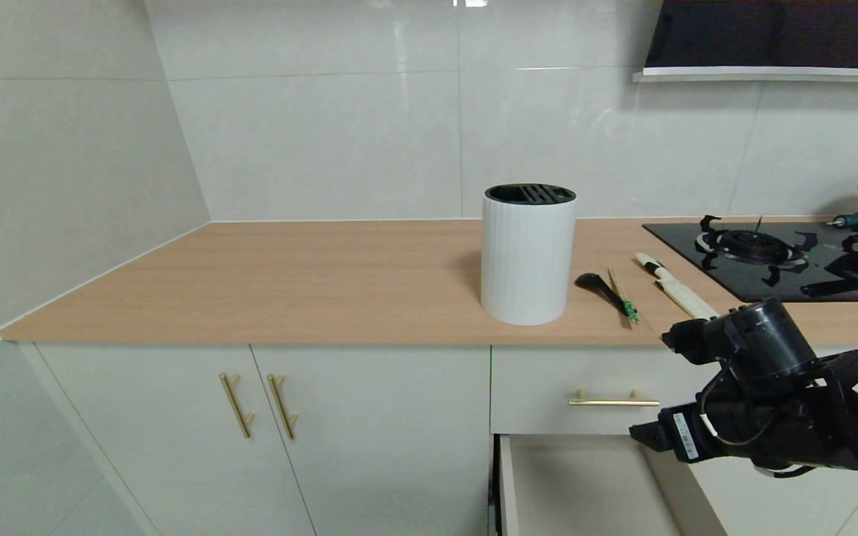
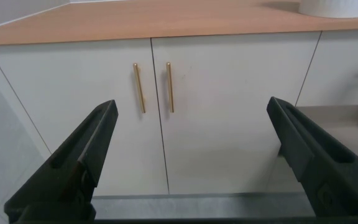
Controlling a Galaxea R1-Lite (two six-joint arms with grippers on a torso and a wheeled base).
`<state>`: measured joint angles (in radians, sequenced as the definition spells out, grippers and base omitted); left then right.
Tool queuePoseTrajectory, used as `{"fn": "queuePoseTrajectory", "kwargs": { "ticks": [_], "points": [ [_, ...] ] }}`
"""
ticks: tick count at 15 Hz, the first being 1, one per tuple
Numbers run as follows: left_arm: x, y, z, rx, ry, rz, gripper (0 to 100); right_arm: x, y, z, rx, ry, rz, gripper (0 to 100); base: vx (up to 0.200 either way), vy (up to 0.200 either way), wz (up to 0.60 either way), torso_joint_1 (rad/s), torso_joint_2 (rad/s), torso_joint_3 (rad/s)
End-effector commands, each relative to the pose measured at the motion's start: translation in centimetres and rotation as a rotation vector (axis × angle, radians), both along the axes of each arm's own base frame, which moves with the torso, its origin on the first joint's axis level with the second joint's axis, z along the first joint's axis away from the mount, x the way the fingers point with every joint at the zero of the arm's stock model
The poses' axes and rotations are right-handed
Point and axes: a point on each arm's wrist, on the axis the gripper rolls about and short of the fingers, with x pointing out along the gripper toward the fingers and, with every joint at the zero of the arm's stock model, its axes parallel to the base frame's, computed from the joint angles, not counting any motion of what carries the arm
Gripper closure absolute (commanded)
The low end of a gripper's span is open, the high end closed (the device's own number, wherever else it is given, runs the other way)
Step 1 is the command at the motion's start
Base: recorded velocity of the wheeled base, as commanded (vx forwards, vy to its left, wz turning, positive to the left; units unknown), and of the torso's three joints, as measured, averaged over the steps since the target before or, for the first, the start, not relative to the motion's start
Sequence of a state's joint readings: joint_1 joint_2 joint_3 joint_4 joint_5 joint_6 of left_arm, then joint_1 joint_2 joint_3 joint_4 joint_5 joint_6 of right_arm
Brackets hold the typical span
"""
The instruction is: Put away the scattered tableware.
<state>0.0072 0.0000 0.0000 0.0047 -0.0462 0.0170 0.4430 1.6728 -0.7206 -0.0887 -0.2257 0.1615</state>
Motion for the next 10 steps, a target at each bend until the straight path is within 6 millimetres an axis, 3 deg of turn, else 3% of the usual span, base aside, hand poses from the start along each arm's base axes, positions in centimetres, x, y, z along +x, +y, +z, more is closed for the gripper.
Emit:
{"fn": "queuePoseTrajectory", "kwargs": {
  "ticks": [1, 5, 10],
  "points": [
    [0.0, 0.0, 0.0, 0.000, 0.000, 0.001, 0, 1.3, 0.3, 2.7, 0.031, -0.120, -0.034, 0, 0.000, 0.000, 0.00, 0.000, 0.00, 0.000],
    [0.0, 0.0, 0.0, 0.000, 0.000, 0.001, 0, 6.9, -0.8, 7.7, 0.084, -0.198, -0.089, 0, 0.000, 0.000, 0.00, 0.000, 0.00, 0.000],
    [0.0, 0.0, 0.0, 0.000, 0.000, 0.001, 0, 10.7, 0.2, 7.4, 0.070, -0.180, -0.102, 0, 0.000, 0.000, 0.00, 0.000, 0.00, 0.000]
  ]
}}
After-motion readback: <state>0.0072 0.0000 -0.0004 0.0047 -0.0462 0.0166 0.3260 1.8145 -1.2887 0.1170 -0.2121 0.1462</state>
